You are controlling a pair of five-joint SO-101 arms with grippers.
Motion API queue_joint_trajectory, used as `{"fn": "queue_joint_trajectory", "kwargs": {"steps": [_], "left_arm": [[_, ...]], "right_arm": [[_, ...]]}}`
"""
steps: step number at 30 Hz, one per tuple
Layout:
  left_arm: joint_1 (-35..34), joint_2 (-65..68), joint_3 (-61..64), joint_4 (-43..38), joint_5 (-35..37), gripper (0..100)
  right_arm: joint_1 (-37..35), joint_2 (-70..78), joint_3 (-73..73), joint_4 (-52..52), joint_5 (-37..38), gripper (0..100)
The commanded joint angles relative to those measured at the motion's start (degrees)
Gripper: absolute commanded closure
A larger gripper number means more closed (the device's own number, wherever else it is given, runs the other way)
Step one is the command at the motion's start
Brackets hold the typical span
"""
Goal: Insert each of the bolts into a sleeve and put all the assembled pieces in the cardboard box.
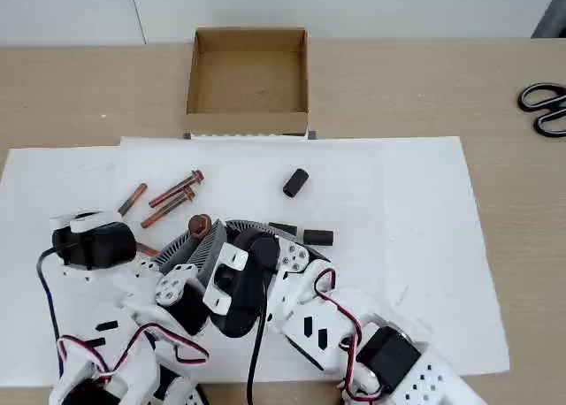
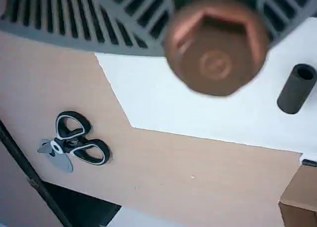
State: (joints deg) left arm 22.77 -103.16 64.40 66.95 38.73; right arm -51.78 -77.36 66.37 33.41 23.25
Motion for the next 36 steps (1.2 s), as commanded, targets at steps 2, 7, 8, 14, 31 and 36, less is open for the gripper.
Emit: {"fn": "queue_joint_trajectory", "kwargs": {"steps": [2,7,8,14,31,36], "left_arm": [[0.5,0.6,0.4,-0.3,-1.2,78],[0.3,0.6,0.4,-0.2,-2.4,73],[0.3,0.6,0.3,-0.2,-2.5,73],[-0.5,0.5,-2.2,-0.4,-4.7,73],[-1.1,0.3,-9.2,-0.7,-8.6,100],[-6.0,0.3,-5.7,-0.7,-15.4,99]], "right_arm": [[-0.3,-0.6,-1.1,-2.6,0.7,99.5],[-0.3,-0.9,0.4,-2.5,0.7,99.5],[-0.3,-1.0,1.1,-2.5,0.7,99.5],[-0.4,-0.9,2.0,-2.6,0.6,99.5],[0.0,-1.0,6.1,-2.7,0.5,99.5],[3.7,-1.0,6.1,-2.6,0.4,99.5]]}}
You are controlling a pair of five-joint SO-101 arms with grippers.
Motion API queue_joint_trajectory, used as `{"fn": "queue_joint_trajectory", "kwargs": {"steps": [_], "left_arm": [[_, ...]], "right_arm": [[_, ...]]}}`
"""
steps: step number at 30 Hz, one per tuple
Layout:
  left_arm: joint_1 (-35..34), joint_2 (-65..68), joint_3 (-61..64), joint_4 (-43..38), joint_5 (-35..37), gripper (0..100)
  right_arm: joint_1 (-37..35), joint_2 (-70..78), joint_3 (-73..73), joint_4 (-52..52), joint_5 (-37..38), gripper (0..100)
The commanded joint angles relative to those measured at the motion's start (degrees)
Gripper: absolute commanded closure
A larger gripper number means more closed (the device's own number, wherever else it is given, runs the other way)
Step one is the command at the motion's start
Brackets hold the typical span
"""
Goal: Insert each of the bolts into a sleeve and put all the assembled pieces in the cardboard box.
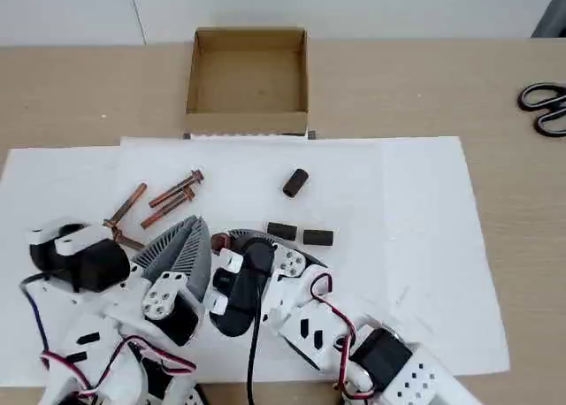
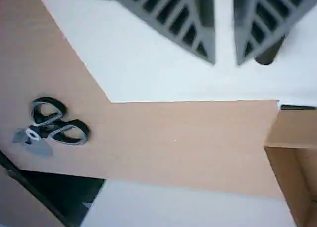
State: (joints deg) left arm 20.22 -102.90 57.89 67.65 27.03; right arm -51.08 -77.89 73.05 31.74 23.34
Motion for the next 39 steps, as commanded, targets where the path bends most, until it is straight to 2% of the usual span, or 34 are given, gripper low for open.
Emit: {"fn": "queue_joint_trajectory", "kwargs": {"steps": [1,4,8,14,19,27,39], "left_arm": [[-6.0,0.0,2.4,-1.4,-6.2,99],[-13.8,0.0,8.7,-1.8,-14.7,99],[-21.7,-0.1,19.1,-7.0,-22.9,99],[-23.9,-0.1,29.5,-10.4,-23.9,99],[-23.9,-0.1,33.2,-10.3,-23.9,99],[-24.4,-0.2,36.9,-13.8,-23.9,99],[-24.3,-0.2,37.5,-15.2,-23.9,99]], "right_arm": [[4.4,-0.5,-0.8,-0.9,0.4,99.5],[9.0,-0.4,-1.0,-0.9,-0.1,99.5],[15.1,0.3,-1.8,0.6,-7.4,99.5],[22.7,9.5,-11.8,6.6,-20.7,99.5],[27.4,26.8,-29.7,12.0,-26.0,99.5],[27.9,53.4,-56.7,13.8,-24.9,99.5],[31.1,93.1,-93.5,8.7,-9.4,99.5]]}}
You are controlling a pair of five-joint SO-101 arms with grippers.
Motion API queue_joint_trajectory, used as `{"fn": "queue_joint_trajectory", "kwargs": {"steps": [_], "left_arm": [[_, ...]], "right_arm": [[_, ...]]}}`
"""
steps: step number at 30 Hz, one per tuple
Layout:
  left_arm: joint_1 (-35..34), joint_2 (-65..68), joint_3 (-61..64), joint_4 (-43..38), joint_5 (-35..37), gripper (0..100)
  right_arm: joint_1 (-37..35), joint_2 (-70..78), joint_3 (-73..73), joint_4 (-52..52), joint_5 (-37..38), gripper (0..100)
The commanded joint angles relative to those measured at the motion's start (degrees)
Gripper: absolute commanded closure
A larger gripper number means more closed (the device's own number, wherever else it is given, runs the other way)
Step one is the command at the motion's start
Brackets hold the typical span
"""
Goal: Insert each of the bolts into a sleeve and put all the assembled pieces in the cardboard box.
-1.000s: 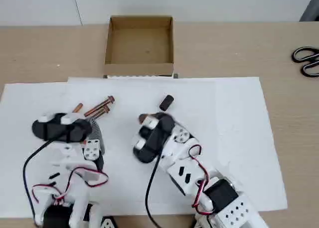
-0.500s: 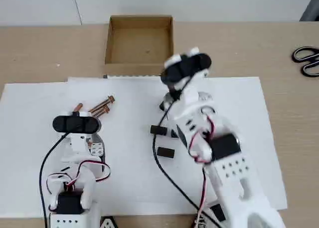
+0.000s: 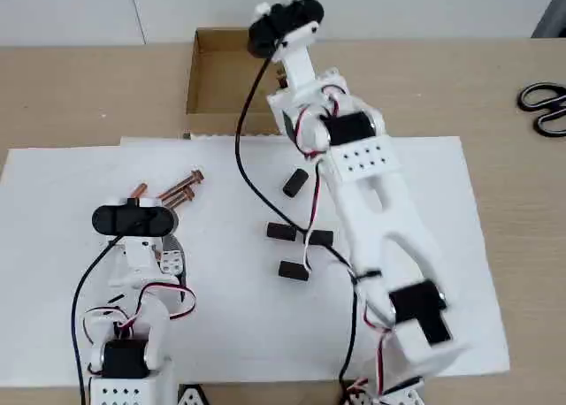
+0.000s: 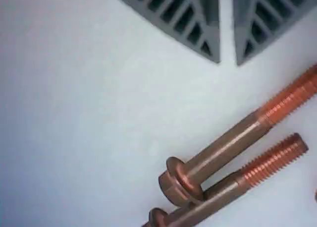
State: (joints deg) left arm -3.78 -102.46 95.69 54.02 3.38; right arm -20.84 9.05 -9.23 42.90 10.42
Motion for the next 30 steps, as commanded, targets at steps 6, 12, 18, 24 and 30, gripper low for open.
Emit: {"fn": "queue_joint_trajectory", "kwargs": {"steps": [6,12,18,24,30], "left_arm": [[-0.3,-0.6,-0.3,-1.6,-0.3,99],[-0.3,-0.6,-0.3,-1.6,-0.3,99],[-0.3,-0.6,-0.3,-1.6,-0.3,99],[-0.3,-0.6,-0.3,-1.6,-0.3,99],[-0.3,-0.6,-0.3,-1.6,-0.3,99]], "right_arm": [[1.1,22.8,-25.8,-7.5,12.4,99.5],[0.9,35.8,-35.4,-14.3,22.4,99.5],[0.7,42.6,-41.1,-14.4,24.4,98.9],[1.0,43.3,-42.5,-7.6,24.4,85.3],[0.8,43.2,-47.3,-1.4,24.4,85.0]]}}
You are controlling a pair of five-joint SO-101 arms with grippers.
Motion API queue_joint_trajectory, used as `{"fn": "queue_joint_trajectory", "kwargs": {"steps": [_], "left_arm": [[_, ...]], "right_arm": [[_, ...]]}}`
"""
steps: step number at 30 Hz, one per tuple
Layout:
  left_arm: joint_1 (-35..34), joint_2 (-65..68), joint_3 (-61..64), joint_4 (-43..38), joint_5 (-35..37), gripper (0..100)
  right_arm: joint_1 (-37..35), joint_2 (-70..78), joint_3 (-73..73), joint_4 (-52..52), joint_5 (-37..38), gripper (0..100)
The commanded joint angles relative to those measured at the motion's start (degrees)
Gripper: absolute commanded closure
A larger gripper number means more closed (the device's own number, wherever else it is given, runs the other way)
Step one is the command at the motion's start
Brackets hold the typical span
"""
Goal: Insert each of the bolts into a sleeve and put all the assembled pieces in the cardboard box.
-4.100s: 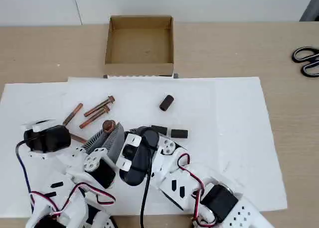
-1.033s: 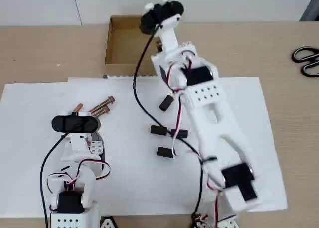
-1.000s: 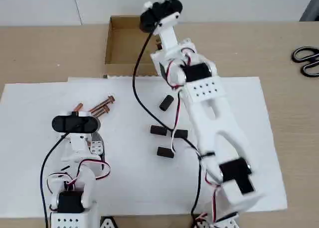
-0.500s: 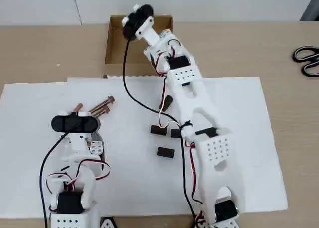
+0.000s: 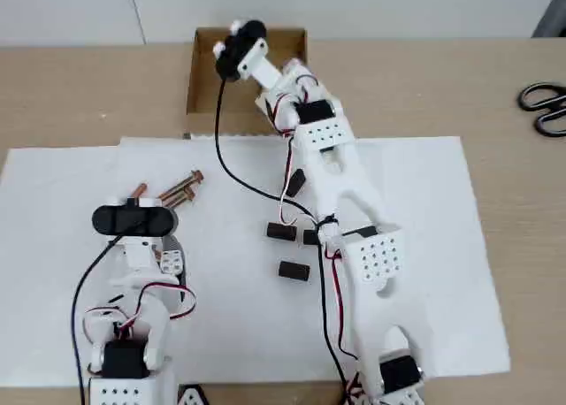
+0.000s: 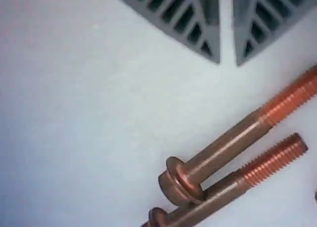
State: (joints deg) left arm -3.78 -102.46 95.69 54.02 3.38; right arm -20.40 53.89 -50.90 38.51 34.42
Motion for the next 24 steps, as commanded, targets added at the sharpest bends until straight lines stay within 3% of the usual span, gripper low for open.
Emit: {"fn": "queue_joint_trajectory", "kwargs": {"steps": [1,4,9,14,20,24], "left_arm": [[-0.3,-0.6,-0.3,-1.6,-0.3,99],[-0.3,-0.6,-0.3,-1.6,-0.3,99],[-0.3,-0.6,-0.3,-1.6,-0.3,99],[-0.3,-0.6,-0.3,-1.6,-0.3,99],[-0.3,-0.6,-0.3,-1.6,-0.3,99],[-0.3,-0.6,-0.3,-1.6,-0.3,99]], "right_arm": [[0.3,-1.6,-7.5,4.8,0.3,85.0],[0.2,-1.6,-13.3,12.8,0.3,85.0],[0.2,-1.6,-29.5,34.6,-1.1,85.7],[0.5,-1.5,-45.2,56.2,-6.2,98.6],[1.8,-5.5,-44.8,57.9,-9.7,99.5],[0.9,-11.6,-36.1,58.6,-12.1,99.5]]}}
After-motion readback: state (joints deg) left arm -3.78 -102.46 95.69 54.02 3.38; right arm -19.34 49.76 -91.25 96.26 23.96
